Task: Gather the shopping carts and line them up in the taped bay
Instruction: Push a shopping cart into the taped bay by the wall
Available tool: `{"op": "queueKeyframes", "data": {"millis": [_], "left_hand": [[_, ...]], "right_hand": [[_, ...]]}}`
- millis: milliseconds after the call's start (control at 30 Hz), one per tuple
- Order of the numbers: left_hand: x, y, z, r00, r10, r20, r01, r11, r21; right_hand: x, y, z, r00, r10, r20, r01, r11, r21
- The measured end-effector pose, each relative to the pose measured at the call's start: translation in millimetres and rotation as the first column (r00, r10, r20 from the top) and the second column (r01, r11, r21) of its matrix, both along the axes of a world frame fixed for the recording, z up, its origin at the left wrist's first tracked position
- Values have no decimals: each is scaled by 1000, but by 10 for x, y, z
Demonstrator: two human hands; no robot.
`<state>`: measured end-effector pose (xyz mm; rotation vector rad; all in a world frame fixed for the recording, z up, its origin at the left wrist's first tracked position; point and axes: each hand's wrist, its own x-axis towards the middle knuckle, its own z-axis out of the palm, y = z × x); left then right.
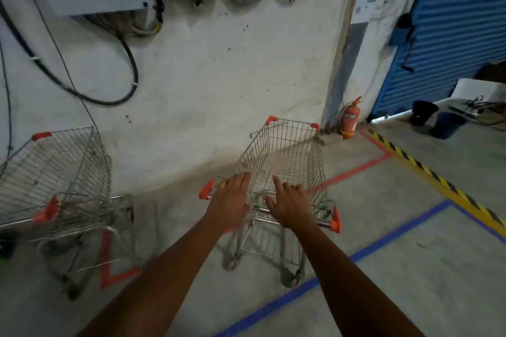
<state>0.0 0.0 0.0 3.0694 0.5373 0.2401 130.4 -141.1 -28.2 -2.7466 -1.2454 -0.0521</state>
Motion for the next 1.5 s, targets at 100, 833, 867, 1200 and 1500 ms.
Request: {"op": "queueKeyframes", "data": {"millis": [100,833,867,1200,1500], "left_hand": [[237,213,-257,997,-2,-75,-5,996,-91],[989,1045,-1042,833,-409,-372,366,912,-183],[1009,1062,-1054,829,-412,-379,370,911,-182],[1174,1025,-1098,835,-391,-386,275,906,-322],[1668,857,-1017,751,-435,-497,112,825,-553]], "right_hand": [[118,138,-194,997,-12,-75,5,996,-94],[376,496,-671,907,-347,-237,256,904,-343],[384,506,-674,907,-351,-233,257,900,-353],[618,453,-683,904,-315,-289,183,897,-403],[1126,215,-709,919,-228,-320,100,923,-371]]}}
